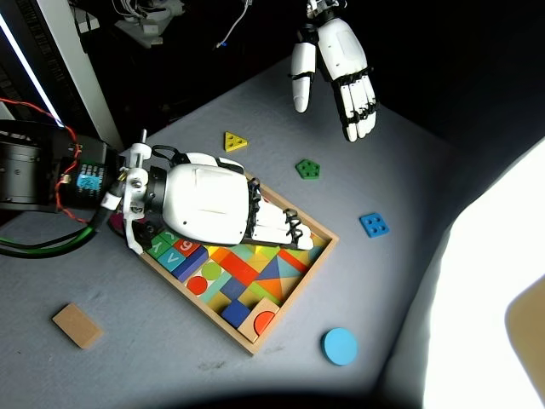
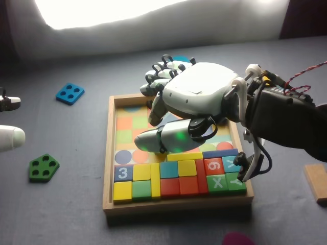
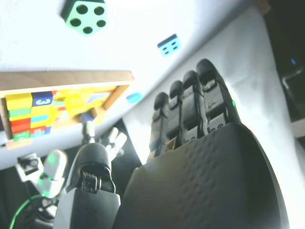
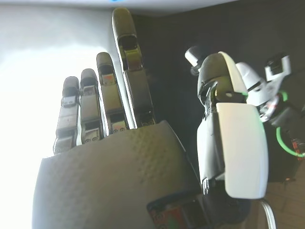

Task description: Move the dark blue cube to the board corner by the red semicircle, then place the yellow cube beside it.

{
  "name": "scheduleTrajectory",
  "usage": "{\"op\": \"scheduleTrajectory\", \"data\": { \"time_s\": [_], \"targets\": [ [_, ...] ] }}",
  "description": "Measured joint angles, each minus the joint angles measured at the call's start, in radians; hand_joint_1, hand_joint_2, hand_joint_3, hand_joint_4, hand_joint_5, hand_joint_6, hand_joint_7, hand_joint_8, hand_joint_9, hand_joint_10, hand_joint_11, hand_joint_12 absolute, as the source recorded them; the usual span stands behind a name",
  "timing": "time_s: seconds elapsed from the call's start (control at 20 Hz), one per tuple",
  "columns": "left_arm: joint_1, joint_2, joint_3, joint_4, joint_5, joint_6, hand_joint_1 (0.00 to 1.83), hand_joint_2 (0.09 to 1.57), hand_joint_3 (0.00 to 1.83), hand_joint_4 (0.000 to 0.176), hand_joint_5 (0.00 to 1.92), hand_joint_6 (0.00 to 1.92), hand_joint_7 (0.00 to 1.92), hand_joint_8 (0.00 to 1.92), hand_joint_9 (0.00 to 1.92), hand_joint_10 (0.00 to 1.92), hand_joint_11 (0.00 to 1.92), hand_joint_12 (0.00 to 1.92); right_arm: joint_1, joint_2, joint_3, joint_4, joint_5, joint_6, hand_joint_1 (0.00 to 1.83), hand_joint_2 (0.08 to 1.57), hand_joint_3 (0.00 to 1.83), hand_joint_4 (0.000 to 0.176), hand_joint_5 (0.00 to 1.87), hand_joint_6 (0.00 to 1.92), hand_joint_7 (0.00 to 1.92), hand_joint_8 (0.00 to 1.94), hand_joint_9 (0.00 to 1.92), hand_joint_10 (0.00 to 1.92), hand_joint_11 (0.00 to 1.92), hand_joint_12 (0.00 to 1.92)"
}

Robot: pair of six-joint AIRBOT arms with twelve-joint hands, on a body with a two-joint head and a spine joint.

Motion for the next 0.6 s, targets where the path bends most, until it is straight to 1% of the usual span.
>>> {"op": "scheduleTrajectory", "data": {
  "time_s": [0.1, 0.15, 0.2, 0.35, 0.4, 0.45, 0.5, 0.6],
  "targets": [
    [0.000, 0.000, 0.000, 0.000, 0.000, 0.000, 0.00, 1.28, 0.00, 0.021, 0.14, 0.01, 0.14, 0.00, 0.12, 0.01, 0.00, 0.42, -0.015, -0.006, 0.010, -0.002, 0.016, 0.002, 0.00, 1.16, 0.00, 0.000, 0.90, 0.01, 0.30, 0.00, 0.10, 0.00, 0.00, 0.13],
    [0.000, 0.000, 0.000, 0.000, 0.000, 0.000, 0.00, 1.29, 0.00, 0.021, 0.14, 0.00, 0.13, 0.00, 0.10, 0.01, 0.00, 0.36, -0.021, -0.010, 0.018, 0.000, 0.017, 0.005, 0.00, 1.16, 0.00, 0.000, 0.90, 0.00, 0.30, 0.00, 0.10, 0.00, 0.00, 0.13],
    [0.000, 0.000, 0.000, 0.000, 0.000, 0.000, 0.00, 1.28, 0.00, 0.023, 0.13, 0.00, 0.13, 0.00, 0.10, 0.01, 0.00, 0.35, -0.026, -0.011, 0.025, 0.000, 0.017, 0.011, 0.00, 1.16, 0.00, 0.000, 0.89, 0.00, 0.31, 0.00, 0.10, 0.00, 0.00, 0.18],
    [0.000, 0.000, 0.000, 0.000, 0.002, 0.000, 0.00, 1.28, 0.00, 0.022, 0.12, 0.00, 0.12, 0.00, 0.09, 0.00, 0.00, 0.34, -0.044, -0.014, 0.047, 0.000, 0.012, 0.021, 0.00, 1.15, 0.00, 0.000, 0.89, 0.00, 0.29, 0.00, 0.10, 0.00, 0.00, 0.21],
    [0.000, -0.001, 0.000, 0.000, 0.002, 0.000, 0.00, 1.28, 0.00, 0.030, 0.10, 0.00, 0.11, 0.00, 0.08, 0.00, 0.00, 0.32, -0.047, -0.014, 0.048, 0.002, 0.009, 0.021, 0.00, 1.15, 0.00, 0.000, 0.88, 0.00, 0.29, 0.00, 0.10, 0.00, 0.00, 0.20],
    [0.000, -0.001, 0.000, 0.000, 0.002, 0.000, 0.00, 1.28, 0.00, 0.029, 0.10, 0.00, 0.11, 0.00, 0.09, 0.00, 0.00, 0.33, -0.047, -0.017, 0.048, 0.000, 0.008, 0.021, 0.00, 1.16, 0.00, 0.000, 0.87, 0.00, 0.28, 0.00, 0.09, 0.00, 0.00, 0.13],
    [0.000, -0.001, 0.000, 0.000, 0.002, 0.000, 0.00, 1.28, 0.00, 0.026, 0.11, 0.00, 0.12, 0.00, 0.10, 0.01, 0.00, 0.37, -0.047, -0.022, 0.048, -0.002, 0.010, 0.021, 0.01, 1.16, 0.00, 0.000, 0.88, 0.01, 0.30, 0.00, 0.10, 0.01, 0.00, 0.14],
    [0.000, -0.001, 0.000, 0.000, 0.002, -0.001, 0.00, 1.28, 0.00, 0.027, 0.12, 0.00, 0.11, 0.00, 0.09, 0.00, 0.00, 0.34, -0.046, -0.031, 0.047, -0.009, 0.008, 0.024, 0.00, 1.16, 0.00, 0.000, 0.88, 0.00, 0.28, 0.00, 0.09, 0.00, 0.00, 0.17]
  ]
}}
